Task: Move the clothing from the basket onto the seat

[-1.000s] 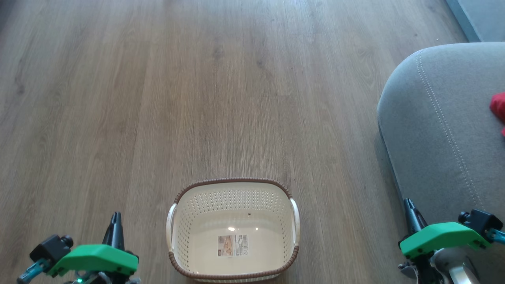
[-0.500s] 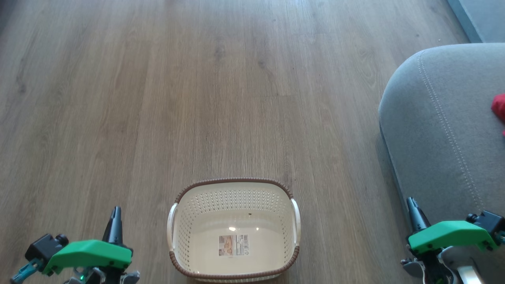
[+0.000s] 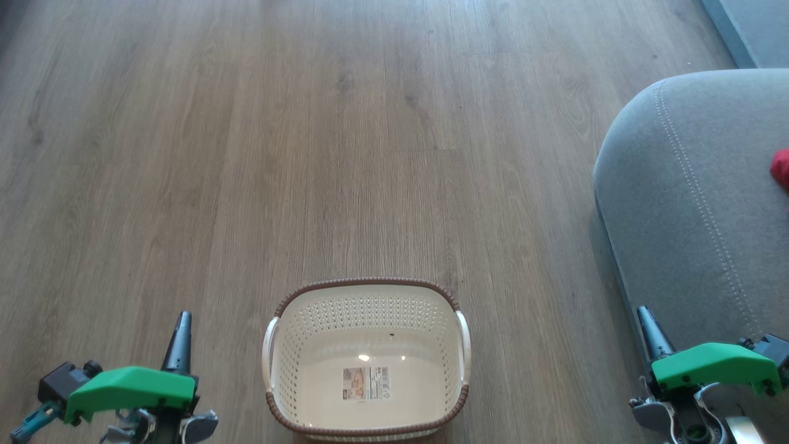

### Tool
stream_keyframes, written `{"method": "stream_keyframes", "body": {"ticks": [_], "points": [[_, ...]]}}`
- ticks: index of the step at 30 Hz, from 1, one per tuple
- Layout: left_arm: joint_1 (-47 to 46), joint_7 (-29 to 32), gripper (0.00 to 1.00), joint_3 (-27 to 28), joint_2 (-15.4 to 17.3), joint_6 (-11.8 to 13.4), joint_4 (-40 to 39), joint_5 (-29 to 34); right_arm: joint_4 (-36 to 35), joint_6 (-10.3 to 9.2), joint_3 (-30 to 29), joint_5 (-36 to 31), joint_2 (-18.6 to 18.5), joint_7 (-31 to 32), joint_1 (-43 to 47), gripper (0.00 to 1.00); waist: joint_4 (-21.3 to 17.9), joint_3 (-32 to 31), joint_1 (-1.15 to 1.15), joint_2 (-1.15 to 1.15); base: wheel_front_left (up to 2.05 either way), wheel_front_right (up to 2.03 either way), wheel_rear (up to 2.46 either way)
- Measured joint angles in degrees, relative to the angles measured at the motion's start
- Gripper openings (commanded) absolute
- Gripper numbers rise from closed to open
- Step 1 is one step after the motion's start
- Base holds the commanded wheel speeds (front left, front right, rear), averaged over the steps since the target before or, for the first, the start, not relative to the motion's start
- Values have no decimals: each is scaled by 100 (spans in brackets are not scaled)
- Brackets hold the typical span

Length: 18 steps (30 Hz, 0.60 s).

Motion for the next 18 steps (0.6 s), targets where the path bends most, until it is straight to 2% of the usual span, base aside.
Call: {"method": "stream_keyframes", "body": {"ticks": [18], "points": [[-124,288,0,85,0,-79,-104,-1137,-101,0,-234,1027,92,297,-13,0,36,0,0,0,0,0,0]]}}
